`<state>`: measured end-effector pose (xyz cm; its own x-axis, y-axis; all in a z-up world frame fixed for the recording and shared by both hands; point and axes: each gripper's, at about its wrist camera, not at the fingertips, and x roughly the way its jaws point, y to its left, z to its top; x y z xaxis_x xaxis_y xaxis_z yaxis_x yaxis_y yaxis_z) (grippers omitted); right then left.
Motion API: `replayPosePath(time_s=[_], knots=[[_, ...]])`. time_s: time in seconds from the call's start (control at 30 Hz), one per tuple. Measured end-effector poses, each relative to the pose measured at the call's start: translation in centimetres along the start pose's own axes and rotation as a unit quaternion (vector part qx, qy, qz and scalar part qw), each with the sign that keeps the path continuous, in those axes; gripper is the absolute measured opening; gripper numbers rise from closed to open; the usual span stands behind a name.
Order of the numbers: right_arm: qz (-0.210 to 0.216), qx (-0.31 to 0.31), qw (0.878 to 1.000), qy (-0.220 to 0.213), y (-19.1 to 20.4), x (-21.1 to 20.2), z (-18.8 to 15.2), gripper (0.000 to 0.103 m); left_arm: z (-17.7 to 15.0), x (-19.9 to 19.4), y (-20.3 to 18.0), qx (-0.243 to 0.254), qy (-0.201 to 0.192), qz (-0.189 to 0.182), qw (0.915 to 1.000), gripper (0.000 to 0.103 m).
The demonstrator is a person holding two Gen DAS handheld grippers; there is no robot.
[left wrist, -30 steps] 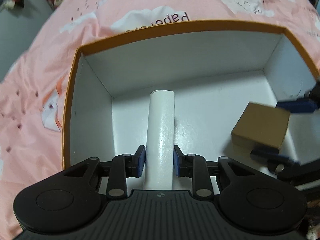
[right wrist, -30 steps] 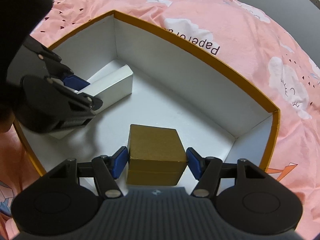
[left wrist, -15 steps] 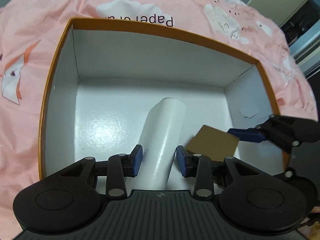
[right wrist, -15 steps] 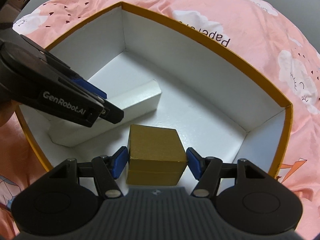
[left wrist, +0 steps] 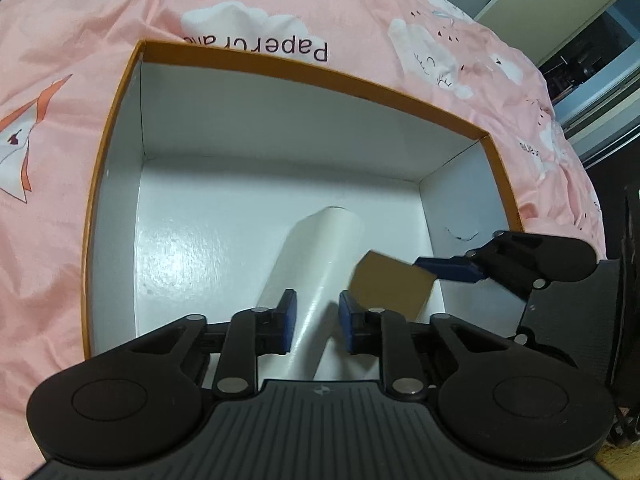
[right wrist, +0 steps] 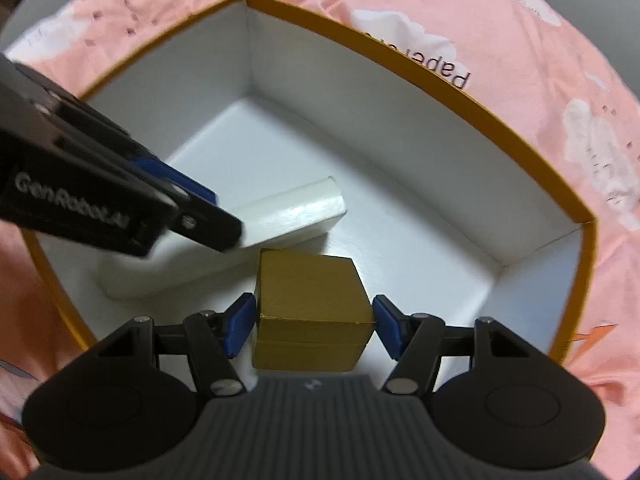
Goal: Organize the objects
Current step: 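Carry the white case and gold cube over the orange box with both tools, then lower the white case onto the box floor and open the left tool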
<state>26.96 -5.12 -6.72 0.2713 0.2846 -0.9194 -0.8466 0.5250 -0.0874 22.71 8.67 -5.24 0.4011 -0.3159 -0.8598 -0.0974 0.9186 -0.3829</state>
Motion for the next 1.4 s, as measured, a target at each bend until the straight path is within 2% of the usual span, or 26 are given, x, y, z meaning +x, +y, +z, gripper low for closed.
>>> replayPosePath(time_s=[0.2, 0.5, 0.67, 0.73, 0.87, 1.03, 1.13, 1.3, 1.4], knots=[[-0.003, 0.009, 1.0, 0.027, -1.3, -0.3, -0.9, 0.065, -0.4, 0.9, -0.5, 0.008, 0.014, -0.01, 0.9998, 0.022], [-0.002, 0.03, 0.998, 0.06, -2.5, -0.4, -1.6, 0.065, -0.8, 1.6, -3.0, 0.083, 0.033, 0.025, 0.9957, 0.022], [-0.014, 0.032, 0.998, 0.051, -2.3, 0.4, -0.8, 0.064, -1.1, 2.3, -4.6, 0.135, 0.041, 0.063, 0.9879, 0.024], [-0.015, 0.031, 0.998, 0.046, -2.4, 1.0, -0.4, 0.063, -1.3, 3.5, -4.7, 0.147, 0.065, 0.076, 0.9841, 0.013], [-0.006, 0.032, 0.999, 0.03, -3.0, 1.0, 0.0, 0.063, -0.7, 3.7, -4.4, 0.14, 0.067, 0.078, 0.9847, 0.012], [-0.016, 0.001, 1.0, 0.008, -2.6, 0.6, 0.3, 0.063, -0.3, 4.0, -4.8, 0.152, 0.059, 0.101, 0.9814, 0.01], [-0.011, 0.002, 1.0, 0.008, -2.8, 0.8, 0.5, 0.063, -0.5, 3.3, -4.5, 0.15, 0.035, 0.119, 0.9809, 0.015], [-0.009, 0.013, 0.999, 0.039, -3.4, 0.7, 0.0, 0.065, -1.4, 1.1, -3.8, 0.145, 0.0, 0.102, 0.9841, 0.019], [0.008, 0.034, 0.998, 0.057, -3.9, 0.4, -0.5, 0.066, -2.0, 1.0, -4.6, 0.183, -0.012, 0.098, 0.9781, 0.026]])
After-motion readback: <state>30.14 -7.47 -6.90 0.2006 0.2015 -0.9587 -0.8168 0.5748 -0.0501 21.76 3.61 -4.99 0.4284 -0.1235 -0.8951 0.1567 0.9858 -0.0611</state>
